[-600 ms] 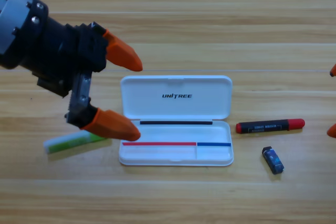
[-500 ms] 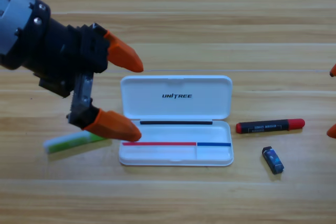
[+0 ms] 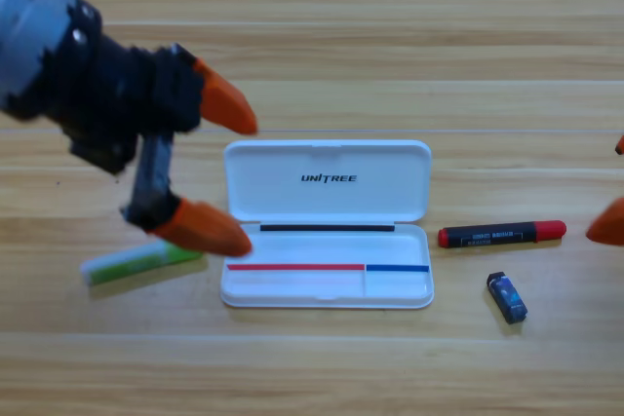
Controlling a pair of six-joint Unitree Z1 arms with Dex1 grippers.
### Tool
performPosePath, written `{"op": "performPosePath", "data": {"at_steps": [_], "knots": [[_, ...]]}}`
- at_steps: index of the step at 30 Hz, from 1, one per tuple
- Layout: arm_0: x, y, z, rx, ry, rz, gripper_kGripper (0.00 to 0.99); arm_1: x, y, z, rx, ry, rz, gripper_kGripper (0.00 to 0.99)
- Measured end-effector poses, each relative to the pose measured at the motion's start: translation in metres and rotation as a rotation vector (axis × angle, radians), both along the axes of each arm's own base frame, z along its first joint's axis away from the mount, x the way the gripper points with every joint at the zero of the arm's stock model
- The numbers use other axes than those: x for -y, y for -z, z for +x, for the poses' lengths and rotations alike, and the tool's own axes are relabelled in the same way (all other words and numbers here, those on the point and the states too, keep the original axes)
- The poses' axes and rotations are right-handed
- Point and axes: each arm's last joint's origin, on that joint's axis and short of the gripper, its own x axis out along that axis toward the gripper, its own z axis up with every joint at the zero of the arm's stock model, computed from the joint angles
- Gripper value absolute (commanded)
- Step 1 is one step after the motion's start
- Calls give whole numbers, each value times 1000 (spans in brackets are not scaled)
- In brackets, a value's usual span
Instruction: Clean up eraser and pencils
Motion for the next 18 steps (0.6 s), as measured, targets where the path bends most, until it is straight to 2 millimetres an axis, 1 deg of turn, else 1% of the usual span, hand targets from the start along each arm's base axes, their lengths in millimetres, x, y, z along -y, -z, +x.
{"op": "performPosePath", "data": {"at_steps": [3, 5, 6, 8, 11, 13, 16, 18], "knots": [[-1, -23, 5, 46, -49, 79, 989, -11, 14, 15, -74, 85, -46, 983], [-6, -35, 12, 90, -72, 131, 989, -20, 27, 29, -136, 189, -87, 982], [-10, -39, 15, 100, -76, 152, 989, -24, 31, 35, -153, 232, -101, 982], [-23, -40, 25, 118, -120, 196, 989, -34, 47, 49, -189, 255, -153, 982], [-43, -34, 43, 125, -218, 282, 989, -44, 70, 61, -242, 257, -215, 983], [-54, -22, 53, 97, -275, 335, 989, -49, 82, 66, -253, 257, -230, 983], [-62, 1, 69, 31, -321, 403, 990, -55, 95, 74, -242, 276, -245, 989], [-63, 16, 79, -13, -338, 443, 990, -57, 103, 79, -257, 337, -259, 982]]}}
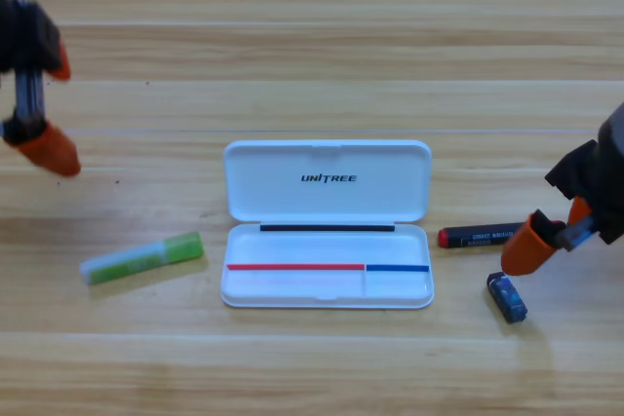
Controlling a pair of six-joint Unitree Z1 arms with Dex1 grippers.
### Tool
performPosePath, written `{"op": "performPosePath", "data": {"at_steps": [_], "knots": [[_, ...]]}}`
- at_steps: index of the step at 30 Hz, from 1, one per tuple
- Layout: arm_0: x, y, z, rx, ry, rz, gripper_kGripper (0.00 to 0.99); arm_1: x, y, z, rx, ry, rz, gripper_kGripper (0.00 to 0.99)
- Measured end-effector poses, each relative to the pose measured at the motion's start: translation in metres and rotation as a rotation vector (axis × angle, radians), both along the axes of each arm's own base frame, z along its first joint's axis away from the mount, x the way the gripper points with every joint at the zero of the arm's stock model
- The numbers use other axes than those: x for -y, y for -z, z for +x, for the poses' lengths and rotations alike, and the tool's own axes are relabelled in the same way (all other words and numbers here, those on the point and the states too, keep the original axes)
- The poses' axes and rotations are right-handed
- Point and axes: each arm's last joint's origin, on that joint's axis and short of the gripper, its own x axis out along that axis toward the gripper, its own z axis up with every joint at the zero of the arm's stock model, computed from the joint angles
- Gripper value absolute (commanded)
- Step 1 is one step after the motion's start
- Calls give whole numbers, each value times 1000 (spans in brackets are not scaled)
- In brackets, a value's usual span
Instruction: Clean up eraser and pencils
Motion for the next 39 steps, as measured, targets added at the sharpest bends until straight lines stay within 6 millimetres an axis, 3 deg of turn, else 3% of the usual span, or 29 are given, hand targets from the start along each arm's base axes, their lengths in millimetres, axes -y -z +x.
{"op": "performPosePath", "data": {"at_steps": [7, 14, 20, 28, 39], "knots": [[5, 32, 14, -65, -22, 39, 989, -13, 34, 14, -52, 94, -47, 922], [9, 69, 22, -102, -25, 75, 988, -31, 64, 11, -120, 91, -104, 822], [13, 93, 23, -125, -26, 88, 988, -42, 66, 9, -118, 86, -106, 738], [25, 117, 27, -133, -16, 91, 989, -45, 69, 10, -112, 86, -117, 2], [35, 147, 31, -150, -8, 102, 983, -45, 68, 11, -101, 96, -135, 0]]}}
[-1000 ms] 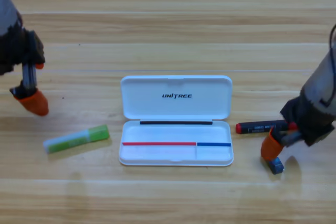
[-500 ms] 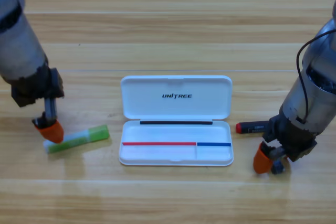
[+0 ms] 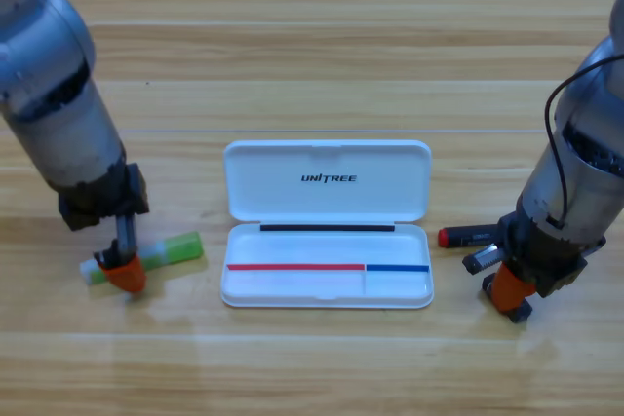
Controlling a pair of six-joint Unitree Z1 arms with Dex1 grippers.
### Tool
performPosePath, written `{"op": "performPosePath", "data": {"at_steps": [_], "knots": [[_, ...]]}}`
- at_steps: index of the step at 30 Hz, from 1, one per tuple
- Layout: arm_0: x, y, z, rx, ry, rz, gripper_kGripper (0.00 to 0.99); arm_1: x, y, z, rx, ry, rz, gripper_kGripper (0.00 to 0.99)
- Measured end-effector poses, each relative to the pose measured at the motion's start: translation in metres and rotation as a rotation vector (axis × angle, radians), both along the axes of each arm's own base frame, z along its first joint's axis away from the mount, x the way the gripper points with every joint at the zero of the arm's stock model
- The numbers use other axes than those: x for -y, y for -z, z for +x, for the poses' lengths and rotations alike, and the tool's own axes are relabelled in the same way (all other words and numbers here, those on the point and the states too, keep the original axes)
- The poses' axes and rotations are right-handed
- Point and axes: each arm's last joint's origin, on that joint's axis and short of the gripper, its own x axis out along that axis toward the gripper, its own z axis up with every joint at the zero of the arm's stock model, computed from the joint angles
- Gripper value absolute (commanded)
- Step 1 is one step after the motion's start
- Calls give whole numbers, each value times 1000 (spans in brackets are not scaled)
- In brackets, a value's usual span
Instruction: Clean up eraser and pencils
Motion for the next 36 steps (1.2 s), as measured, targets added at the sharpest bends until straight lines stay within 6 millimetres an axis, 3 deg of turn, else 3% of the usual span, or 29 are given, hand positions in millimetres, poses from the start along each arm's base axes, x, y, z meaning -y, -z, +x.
{"op": "performPosePath", "data": {"at_steps": [2, 4, 7, 9, 11, 15, 17, 19, 22, 23, 32, 36], "knots": [[1, 5, 0, -6, 2, 4, 973, -1, -3, 1, 2, -54, -10, 0], [1, 8, -1, -5, 4, 3, 957, -4, -12, 5, 12, -219, -49, 0], [2, 11, 0, 2, 4, -2, 914, -16, -52, 16, 52, -443, -97, 0], [2, 14, 0, 0, 4, 0, 885, -25, -77, 21, 94, -504, -78, 0], [1, 17, -1, 1, 4, -1, 842, -31, -88, 21, 120, -640, -64, 0], [2, 18, 0, 9, 5, -6, 738, -40, -89, 13, 117, -835, -55, 0], [2, 19, 0, 10, 5, -7, 615, -48, -93, 14, 138, -890, -52, 0], [2, 20, -1, 10, 7, -8, 425, -56, -94, 16, 156, -919, -48, 0], [2, 20, -1, 10, 22, -7, 64, -67, -86, 20, 150, -948, -52, 0], [2, 20, -2, 10, 26, -6, 0, -69, -82, 21, 139, -959, -54, 0], [2, 20, -2, 16, 31, -3, 0, -87, -57, 26, 81, -990, -32, 0], [-1, 7, -5, 4, 48, 30, 0, -89, -52, 27, 69, -992, -35, 0]]}}
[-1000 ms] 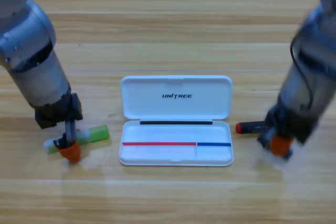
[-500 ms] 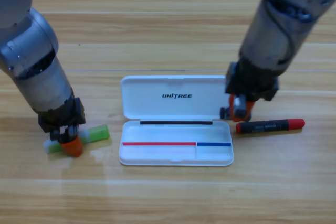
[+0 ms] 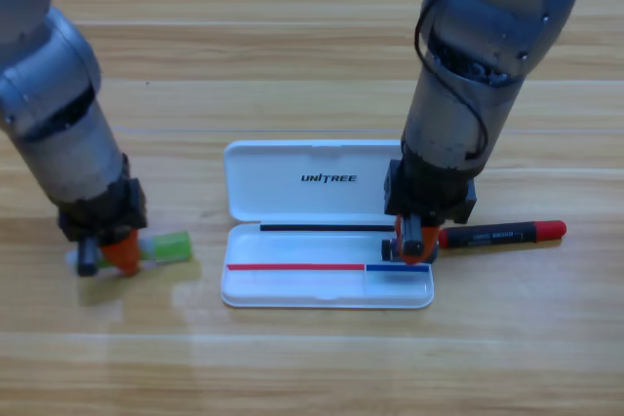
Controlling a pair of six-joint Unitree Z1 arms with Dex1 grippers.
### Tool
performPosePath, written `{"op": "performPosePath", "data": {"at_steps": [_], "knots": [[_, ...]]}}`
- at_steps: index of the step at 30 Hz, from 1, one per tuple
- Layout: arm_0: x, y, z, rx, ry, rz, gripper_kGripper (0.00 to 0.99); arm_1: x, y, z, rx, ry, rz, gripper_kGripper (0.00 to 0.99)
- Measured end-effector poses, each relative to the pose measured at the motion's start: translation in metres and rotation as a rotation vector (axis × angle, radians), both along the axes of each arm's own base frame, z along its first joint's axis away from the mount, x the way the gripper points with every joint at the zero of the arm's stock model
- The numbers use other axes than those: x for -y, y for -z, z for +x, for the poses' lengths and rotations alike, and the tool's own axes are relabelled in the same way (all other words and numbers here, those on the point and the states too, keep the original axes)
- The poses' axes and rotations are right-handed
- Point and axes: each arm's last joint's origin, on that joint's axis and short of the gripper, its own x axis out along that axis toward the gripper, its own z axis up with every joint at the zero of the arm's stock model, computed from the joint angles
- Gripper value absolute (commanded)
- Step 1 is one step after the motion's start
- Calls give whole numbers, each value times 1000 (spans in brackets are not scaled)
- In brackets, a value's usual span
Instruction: Clean up eraser and pencils
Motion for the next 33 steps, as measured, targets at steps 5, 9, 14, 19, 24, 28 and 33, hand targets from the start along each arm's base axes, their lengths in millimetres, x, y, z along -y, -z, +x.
{"op": "performPosePath", "data": {"at_steps": [5, 9, 14, 19, 24, 28, 33], "knots": [[-2, -32, -1, 40, -1, -5, 0, -3, 13, 2, -20, -1, -23, 0], [-5, -51, -6, 61, -1, -17, 0, -3, 13, 2, -23, -1, -20, 0], [-8, -56, -10, 57, 0, -14, 0, -4, 13, 2, -30, -2, -15, 0], [-10, -60, -12, 62, 0, -18, 0, -5, 13, 3, -28, -3, -11, 466], [-11, -62, -14, 59, 1, -15, 0, -6, 15, 4, -32, 1, -11, 618], [-11, -62, -14, 60, 1, -16, 0, -6, 15, 4, -34, 18, -11, 618], [-12, -65, -15, 66, 1, -20, 0, 0, 13, -2, -44, 27, -22, 778]]}}
